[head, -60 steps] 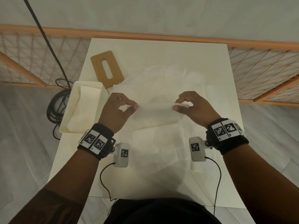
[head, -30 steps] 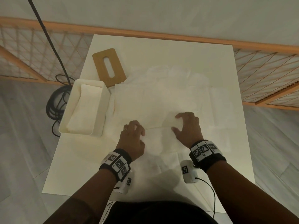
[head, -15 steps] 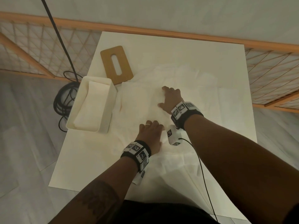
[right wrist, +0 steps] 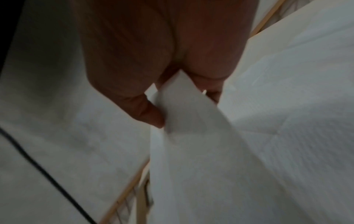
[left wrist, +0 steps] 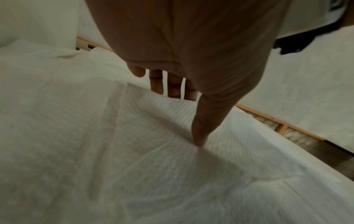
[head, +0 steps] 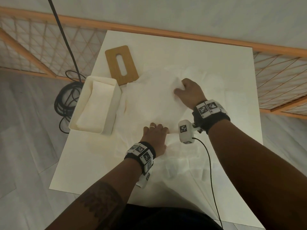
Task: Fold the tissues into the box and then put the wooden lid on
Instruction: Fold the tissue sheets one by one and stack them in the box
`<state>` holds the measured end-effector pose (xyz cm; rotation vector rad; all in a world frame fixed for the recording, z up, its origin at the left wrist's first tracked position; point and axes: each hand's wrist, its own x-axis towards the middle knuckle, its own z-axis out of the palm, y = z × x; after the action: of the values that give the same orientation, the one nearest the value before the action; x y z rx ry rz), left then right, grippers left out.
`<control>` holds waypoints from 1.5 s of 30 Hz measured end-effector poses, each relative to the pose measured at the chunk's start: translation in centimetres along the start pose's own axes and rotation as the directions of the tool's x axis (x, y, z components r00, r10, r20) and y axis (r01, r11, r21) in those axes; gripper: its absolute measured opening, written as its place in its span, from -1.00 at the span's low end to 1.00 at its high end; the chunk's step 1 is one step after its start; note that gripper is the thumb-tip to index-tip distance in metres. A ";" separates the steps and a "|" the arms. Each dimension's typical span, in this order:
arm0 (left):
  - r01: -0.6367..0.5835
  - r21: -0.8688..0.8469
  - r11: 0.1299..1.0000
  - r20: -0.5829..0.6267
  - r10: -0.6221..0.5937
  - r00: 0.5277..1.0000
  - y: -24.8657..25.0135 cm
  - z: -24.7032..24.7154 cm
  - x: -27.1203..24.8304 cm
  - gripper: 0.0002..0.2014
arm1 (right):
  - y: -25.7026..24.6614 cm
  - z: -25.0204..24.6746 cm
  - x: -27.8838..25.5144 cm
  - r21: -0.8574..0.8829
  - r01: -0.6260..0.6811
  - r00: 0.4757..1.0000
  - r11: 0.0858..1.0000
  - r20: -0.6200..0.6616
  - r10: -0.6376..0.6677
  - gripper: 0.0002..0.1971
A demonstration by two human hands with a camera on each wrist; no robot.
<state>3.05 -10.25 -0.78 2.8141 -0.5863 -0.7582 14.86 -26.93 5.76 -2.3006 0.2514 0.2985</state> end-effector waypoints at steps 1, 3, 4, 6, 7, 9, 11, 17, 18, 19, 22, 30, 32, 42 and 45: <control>0.009 -0.027 1.000 0.000 -0.009 1.000 -0.2 0.0 0.0 -0.49 | 0.1 -0.8 -0.6 0.141 -0.047 0.999 0.989 -0.017 0.049 -0.82; 0.069 -0.215 0.974 -0.036 -0.079 0.996 -0.6 -0.4 -0.2 -0.49 | 0.6 -2.3 -2.2 0.525 -0.131 0.991 0.841 0.053 0.122 -0.76; 0.124 -0.378 0.918 -0.042 -0.151 0.988 -0.9 -0.9 -0.3 -0.44 | 0.9 -3.0 -3.2 0.677 -0.158 0.987 0.718 0.113 0.110 -0.75; 0.187 -0.803 0.566 0.027 -0.279 0.960 -1.2 -2.2 -0.3 -0.34 | 1.7 -4.1 -5.1 0.836 -0.224 0.971 0.501 0.237 0.039 -0.67; 0.166 -0.950 0.264 0.081 -0.305 0.949 -1.0 -3.1 -0.5 -0.34 | 2.1 -4.5 -5.9 0.864 -0.249 0.959 0.438 0.284 -0.016 -0.60; 0.117 -0.950 -0.291 0.189 -0.232 0.954 -0.8 -4.9 -0.9 -0.31 | 2.9 -5.1 -7.2 0.881 -0.286 0.930 0.376 0.350 -0.113 -0.48; 0.056 -0.854 -0.517 0.178 -0.189 0.966 -0.6 -6.8 -1.4 -0.18 | 3.7 -5.4 -8.2 0.880 -0.292 0.915 0.375 0.371 -0.159 -0.46; 0.065 -0.905 -0.421 0.099 -0.060 0.993 -0.7 -10.4 -1.4 -0.46 | 5.5 -5.8 -10.6 0.836 -0.247 0.941 0.490 0.327 -0.084 -0.47; 0.023 -0.951 -0.308 0.060 -0.111 0.992 -1.1 -10.1 -1.1 -0.64 | 5.8 -5.7 -10.8 0.829 -0.256 0.942 0.498 0.329 -0.062 -0.47; -0.021 -0.986 -0.167 0.005 -0.154 0.988 -1.6 -9.8 -0.8 -0.76 | 6.0 -5.6 -11.0 0.823 -0.269 0.942 0.500 0.333 -0.042 -0.49; -0.049 -0.992 0.114 -0.071 -0.207 0.976 -2.5 -9.2 -0.7 -0.79 | 6.7 -5.3 -11.0 0.823 -0.309 0.940 0.477 0.340 0.022 -0.58; -0.099 -0.983 0.155 -0.124 -0.157 0.980 -3.0 -9.1 -2.3 -0.70 | 7.9 -5.1 -11.0 0.739 -0.243 0.965 0.628 0.251 0.077 -0.72; -0.111 -0.977 0.182 -0.132 -0.107 0.985 -3.2 -9.0 -2.7 -0.61 | 8.2 -5.2 -11.1 0.711 -0.232 0.964 0.664 0.261 0.057 -0.73; 0.122 -0.991 0.045 0.124 0.027 0.992 -4.8 -7.8 -2.8 -0.65 | 8.3 -5.6 -11.4 0.737 -0.388 0.898 0.554 0.438 0.047 -0.50; 0.109 -0.994 -0.019 0.109 -0.028 0.994 -4.5 -7.1 -2.9 -0.75 | 8.5 -5.2 -11.6 0.734 -0.447 0.869 0.512 0.492 0.054 -0.53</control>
<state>5.90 -4.55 5.45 1.3356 0.1929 -0.7729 2.23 -35.41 6.73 -1.1757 0.4167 0.6527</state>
